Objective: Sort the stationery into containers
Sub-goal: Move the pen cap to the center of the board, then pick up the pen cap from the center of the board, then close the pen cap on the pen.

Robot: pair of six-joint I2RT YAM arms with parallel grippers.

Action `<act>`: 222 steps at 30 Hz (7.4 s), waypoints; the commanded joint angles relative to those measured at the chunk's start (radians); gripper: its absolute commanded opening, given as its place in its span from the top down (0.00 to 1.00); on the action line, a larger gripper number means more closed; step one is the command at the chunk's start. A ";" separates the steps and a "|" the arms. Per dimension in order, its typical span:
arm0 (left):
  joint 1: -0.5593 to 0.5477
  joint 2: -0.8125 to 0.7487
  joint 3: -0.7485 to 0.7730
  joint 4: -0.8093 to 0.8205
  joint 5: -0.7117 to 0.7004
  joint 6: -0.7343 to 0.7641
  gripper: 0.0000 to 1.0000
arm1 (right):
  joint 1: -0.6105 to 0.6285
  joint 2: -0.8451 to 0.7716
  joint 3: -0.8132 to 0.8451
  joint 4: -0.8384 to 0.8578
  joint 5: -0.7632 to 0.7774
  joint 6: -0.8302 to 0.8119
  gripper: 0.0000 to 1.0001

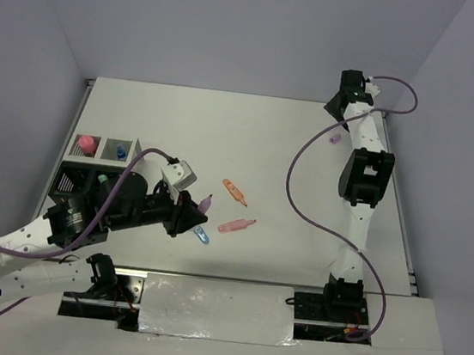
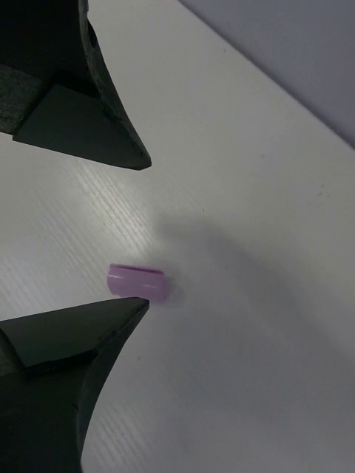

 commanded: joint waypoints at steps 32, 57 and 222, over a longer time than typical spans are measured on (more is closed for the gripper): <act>-0.006 -0.051 0.009 0.030 0.016 -0.005 1.00 | -0.084 0.118 0.071 -0.242 -0.200 0.040 0.48; -0.006 -0.069 0.013 0.045 -0.005 -0.001 1.00 | -0.030 -0.334 -0.700 0.132 -0.285 -0.082 1.00; -0.190 -0.009 -0.205 0.933 0.274 -0.186 1.00 | 1.021 -1.626 -1.713 1.720 -0.937 0.250 0.97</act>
